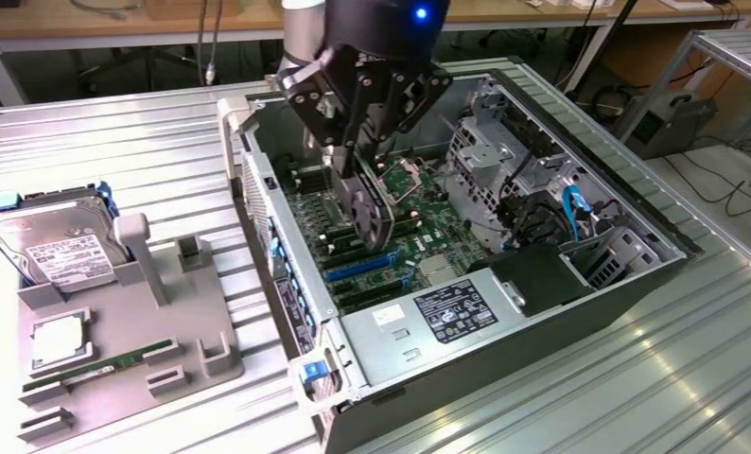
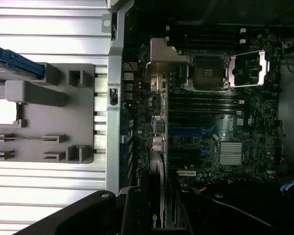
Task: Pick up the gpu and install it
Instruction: 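Pick up the gpu and move the gpu toward the slot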
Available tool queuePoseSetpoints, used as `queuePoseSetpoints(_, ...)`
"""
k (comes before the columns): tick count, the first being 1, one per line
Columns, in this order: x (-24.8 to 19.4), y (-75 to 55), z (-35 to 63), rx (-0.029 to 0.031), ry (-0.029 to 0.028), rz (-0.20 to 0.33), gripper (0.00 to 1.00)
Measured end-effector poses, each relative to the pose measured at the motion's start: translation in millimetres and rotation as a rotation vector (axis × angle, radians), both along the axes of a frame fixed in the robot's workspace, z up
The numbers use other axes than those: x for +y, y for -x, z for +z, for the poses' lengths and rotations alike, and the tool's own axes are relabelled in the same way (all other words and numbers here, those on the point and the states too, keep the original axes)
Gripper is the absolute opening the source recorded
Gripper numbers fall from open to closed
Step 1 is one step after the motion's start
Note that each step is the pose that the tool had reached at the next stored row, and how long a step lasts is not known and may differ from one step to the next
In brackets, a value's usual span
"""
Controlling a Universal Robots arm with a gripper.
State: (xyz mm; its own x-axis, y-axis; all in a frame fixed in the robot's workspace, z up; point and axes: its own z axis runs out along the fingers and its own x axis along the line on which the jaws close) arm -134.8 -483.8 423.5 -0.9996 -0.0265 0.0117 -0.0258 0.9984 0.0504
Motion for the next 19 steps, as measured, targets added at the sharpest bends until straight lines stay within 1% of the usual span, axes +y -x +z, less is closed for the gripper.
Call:
queuePoseSetpoints(3,0.0,-14.3,-4.8,0.0006,0.0023,0.0,0.26)
queuePoseSetpoints(4,0.0,-26.5,-8.9,0.0011,0.0041,0.0,0.26)
queuePoseSetpoints(6,0.0,-36.5,-12.2,0.0016,0.0059,0.0,0.26)
queuePoseSetpoints(11,0.8,-60.8,-21.6,0.0029,0.0079,0.0,0.26)
queuePoseSetpoints(15,3.6,-81.0,-29.7,0.0044,0.008,0.0,0.26)
queuePoseSetpoints(16,5.1,-86.5,-31.8,0.005,0.0082,0.0,0.26)
queuePoseSetpoints(17,6.3,-92.5,-32.8,0.0071,0.0088,0.0,0.26)
queuePoseSetpoints(19,6.4,-94.4,-32.9,0.0112,0.0089,0.0,0.26)
